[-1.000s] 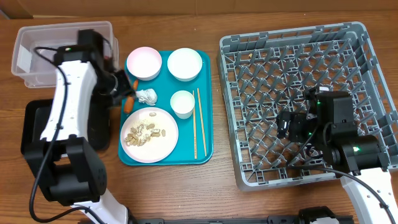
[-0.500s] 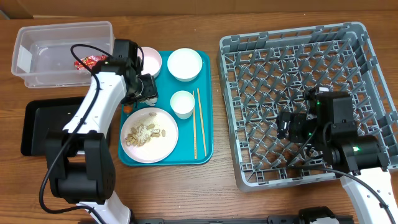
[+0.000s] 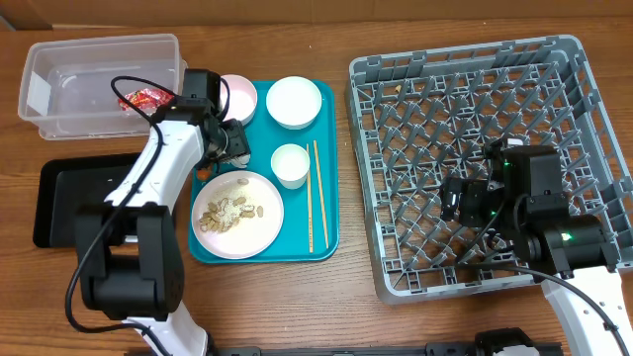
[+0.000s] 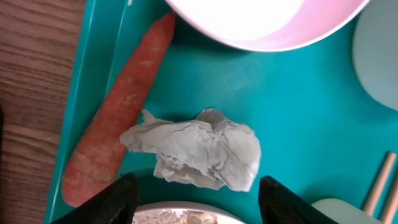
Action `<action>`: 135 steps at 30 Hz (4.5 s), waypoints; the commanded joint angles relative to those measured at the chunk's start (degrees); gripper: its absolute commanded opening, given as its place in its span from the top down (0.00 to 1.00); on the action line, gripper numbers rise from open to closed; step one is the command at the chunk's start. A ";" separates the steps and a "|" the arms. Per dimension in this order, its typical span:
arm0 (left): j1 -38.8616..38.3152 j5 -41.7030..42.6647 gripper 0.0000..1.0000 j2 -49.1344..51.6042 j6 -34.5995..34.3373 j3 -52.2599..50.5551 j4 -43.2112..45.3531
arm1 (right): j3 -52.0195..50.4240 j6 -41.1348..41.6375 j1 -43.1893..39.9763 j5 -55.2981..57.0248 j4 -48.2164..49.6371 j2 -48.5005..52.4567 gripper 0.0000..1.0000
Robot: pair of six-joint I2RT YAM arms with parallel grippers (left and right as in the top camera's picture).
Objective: Sort waste into correct bins and load items into the dishwasher
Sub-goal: 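Grasp the crumpled white tissue on the teal tray with the left gripper, then carry the tissue to the clear bin and release it, then grasp the white cup with the left gripper and lift it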
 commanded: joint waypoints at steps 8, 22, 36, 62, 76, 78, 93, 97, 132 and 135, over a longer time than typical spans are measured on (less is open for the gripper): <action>-0.11 -0.63 0.93 4.76 -0.63 -0.26 1.68 | 1.62 0.02 -0.11 -0.31 0.04 -0.13 0.00; -0.09 -0.85 0.96 1.09 1.16 13.90 -14.32 | 1.62 0.02 -0.11 -0.31 0.04 -0.13 0.00; -0.15 -0.61 0.50 1.03 -1.07 1.44 -3.67 | 1.62 0.02 -0.11 -0.31 0.04 -0.13 0.00; -0.85 5.27 0.96 2.89 -1.90 -1.46 6.84 | 1.62 0.00 -0.11 -0.31 0.20 -0.13 0.00; 1.55 -15.08 0.96 -9.16 3.08 16.52 -4.87 | 1.62 0.02 -0.11 -0.31 0.28 -0.13 0.00; 3.63 -15.91 0.96 -9.11 3.08 16.63 -1.16 | 1.62 0.02 -0.11 -0.31 0.28 -0.13 0.00; 14.60 -15.67 0.58 1.81 3.08 16.65 15.85 | 1.62 0.02 -0.11 -0.31 0.33 -0.13 0.00; 14.23 -12.41 0.55 0.81 6.10 18.60 12.96 | 1.62 0.02 -0.11 -0.31 0.63 -0.13 0.00; -12.33 6.71 0.96 8.83 1.75 15.56 -21.27 | 1.62 0.02 -0.11 -0.31 -0.61 -0.13 0.00; -12.07 6.84 0.96 7.65 2.27 17.79 -22.32 | 1.62 0.00 -0.11 -0.28 -0.57 -0.13 0.00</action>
